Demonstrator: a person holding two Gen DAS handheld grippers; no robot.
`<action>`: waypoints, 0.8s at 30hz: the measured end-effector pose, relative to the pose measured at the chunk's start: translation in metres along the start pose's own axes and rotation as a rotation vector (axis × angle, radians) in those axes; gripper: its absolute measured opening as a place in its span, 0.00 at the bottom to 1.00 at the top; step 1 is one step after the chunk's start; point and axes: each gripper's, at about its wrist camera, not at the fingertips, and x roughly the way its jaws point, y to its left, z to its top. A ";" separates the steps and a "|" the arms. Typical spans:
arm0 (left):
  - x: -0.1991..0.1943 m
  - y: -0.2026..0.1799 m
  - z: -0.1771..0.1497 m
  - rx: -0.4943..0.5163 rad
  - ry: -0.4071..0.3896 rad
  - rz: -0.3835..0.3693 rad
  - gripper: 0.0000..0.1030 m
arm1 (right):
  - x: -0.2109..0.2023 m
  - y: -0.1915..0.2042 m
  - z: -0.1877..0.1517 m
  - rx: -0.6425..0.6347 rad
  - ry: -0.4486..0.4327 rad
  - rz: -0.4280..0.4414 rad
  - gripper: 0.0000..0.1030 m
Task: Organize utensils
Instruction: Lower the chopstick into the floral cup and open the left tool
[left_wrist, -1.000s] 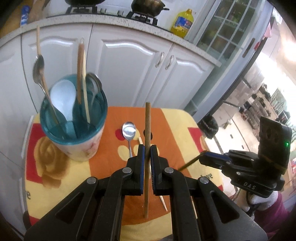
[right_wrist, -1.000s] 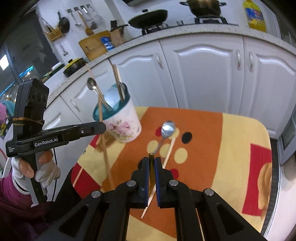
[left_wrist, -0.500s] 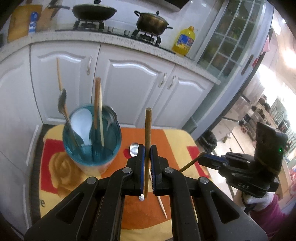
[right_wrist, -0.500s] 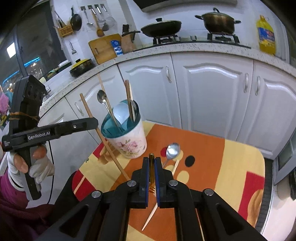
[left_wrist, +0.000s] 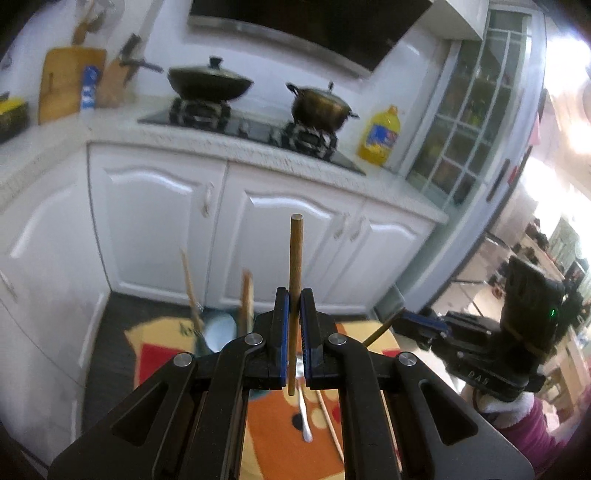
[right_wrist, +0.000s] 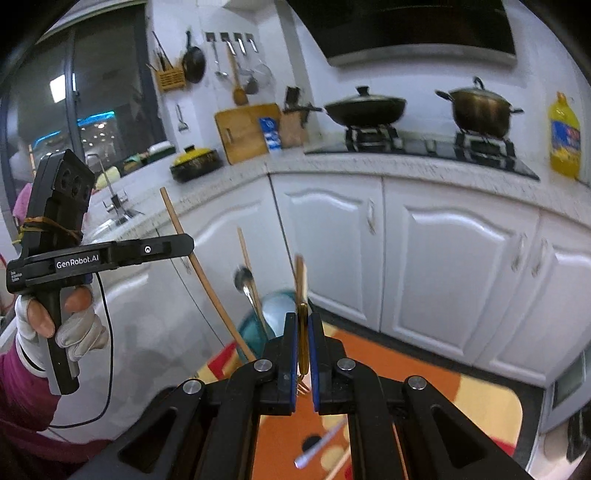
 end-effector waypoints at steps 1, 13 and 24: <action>-0.003 0.003 0.005 0.003 -0.014 0.013 0.04 | 0.005 0.002 0.005 -0.005 -0.003 0.004 0.05; 0.029 0.042 0.011 -0.009 -0.017 0.161 0.04 | 0.090 0.002 0.012 0.027 0.076 0.028 0.05; 0.081 0.067 -0.023 -0.049 0.079 0.229 0.04 | 0.145 -0.026 -0.028 0.126 0.221 0.037 0.05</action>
